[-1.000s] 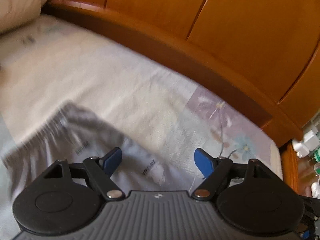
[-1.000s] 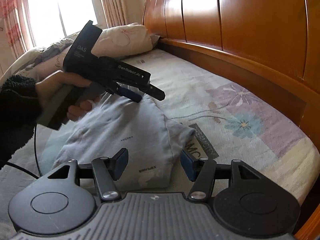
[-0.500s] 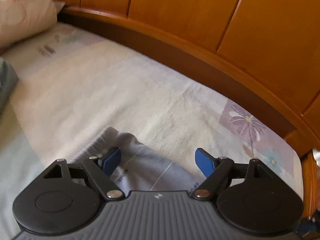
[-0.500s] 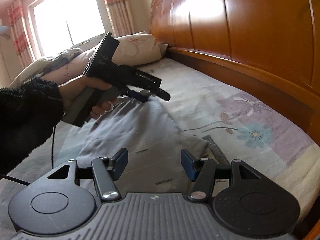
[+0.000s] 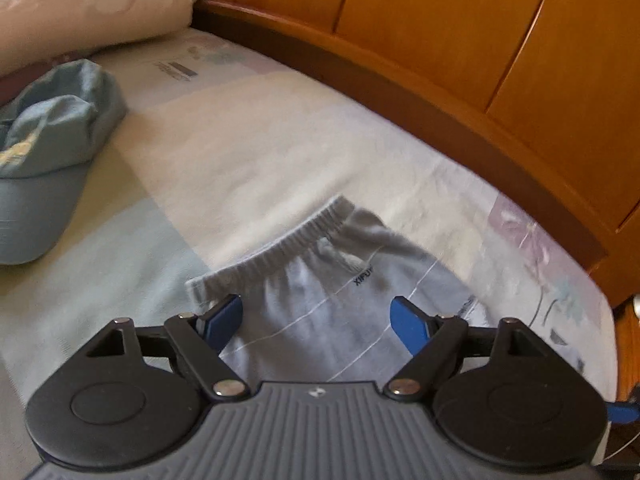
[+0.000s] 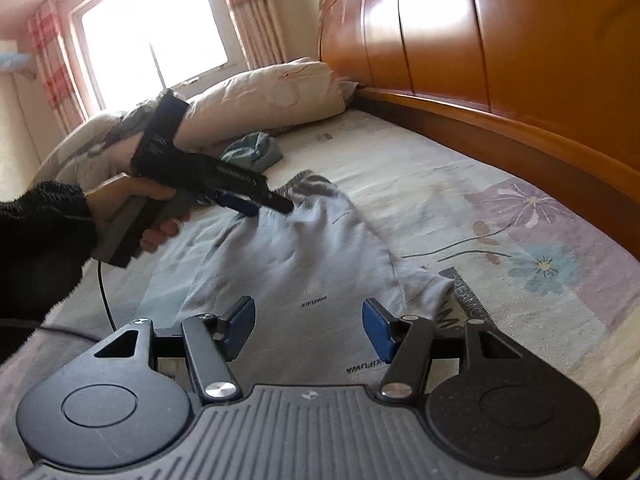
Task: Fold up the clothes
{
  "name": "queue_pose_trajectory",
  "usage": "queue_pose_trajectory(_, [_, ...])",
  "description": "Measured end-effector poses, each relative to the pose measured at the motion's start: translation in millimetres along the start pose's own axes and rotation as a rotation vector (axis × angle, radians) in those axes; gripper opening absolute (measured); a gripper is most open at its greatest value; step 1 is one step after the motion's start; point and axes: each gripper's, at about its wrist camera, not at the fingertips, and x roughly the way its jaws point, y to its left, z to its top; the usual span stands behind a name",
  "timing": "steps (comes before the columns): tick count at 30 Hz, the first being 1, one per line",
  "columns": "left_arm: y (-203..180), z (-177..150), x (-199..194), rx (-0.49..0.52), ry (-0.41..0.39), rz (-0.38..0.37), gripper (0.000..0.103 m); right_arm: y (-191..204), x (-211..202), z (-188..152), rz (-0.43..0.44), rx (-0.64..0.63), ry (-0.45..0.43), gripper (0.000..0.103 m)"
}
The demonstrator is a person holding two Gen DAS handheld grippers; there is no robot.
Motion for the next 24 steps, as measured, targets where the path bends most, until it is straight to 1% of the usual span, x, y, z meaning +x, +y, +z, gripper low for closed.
queue_pose_trajectory(2, [-3.3, -2.9, -12.7, 0.031, -0.018, -0.037, 0.083, 0.3, 1.2, -1.1, -0.001, -0.006, 0.007, 0.065])
queue_pose_trajectory(4, [-5.3, -9.8, -17.9, 0.049, -0.009, -0.072, 0.083, -0.4, 2.1, -1.2, 0.001, -0.004, 0.01, 0.065])
queue_pose_trajectory(5, [-5.4, -13.1, -16.2, 0.053, 0.005, -0.066, 0.083, -0.8, 2.5, -1.1, 0.002, -0.002, 0.011, 0.066])
queue_pose_trajectory(8, [-1.4, -23.8, -5.0, 0.049, 0.065, 0.027, 0.082, -0.1, 5.0, -0.7, -0.006, -0.004, 0.02, 0.067])
queue_pose_trajectory(9, [0.3, -27.4, -5.2, 0.045, 0.065, 0.04, 0.082, 0.4, 5.7, -0.6, -0.009, -0.004, 0.021, 0.068])
queue_pose_trajectory(10, [0.3, -30.6, -8.5, 0.043, 0.054, 0.035, 0.082, 1.0, 6.4, -0.6, -0.011, -0.004, 0.023, 0.068])
queue_pose_trajectory(12, [-2.6, -36.1, -19.7, 0.049, 0.031, -0.006, 0.082, 3.2, 7.6, -0.8, -0.02, -0.019, 0.026, 0.068])
queue_pose_trajectory(16, [-24.6, -48.7, -45.6, 0.125, 0.02, -0.053, 0.083, 9.2, 10.8, -2.6, -0.065, -0.083, 0.042, 0.072])
queue_pose_trajectory(20, [-50.7, -66.7, -66.5, 0.188, 0.06, -0.124, 0.083, 1.7, 21.2, -9.4, -0.118, -0.087, 0.107, 0.074])
queue_pose_trajectory(21, [-56.3, -71.4, -71.3, 0.196, 0.07, -0.143, 0.083, -0.1, 21.5, -11.9, -0.119, -0.084, 0.108, 0.074])
queue_pose_trajectory(24, [-73.5, -87.6, -84.3, 0.202, 0.106, -0.232, 0.083, -0.1, 16.0, -14.3, -0.117, -0.082, 0.096, 0.074])
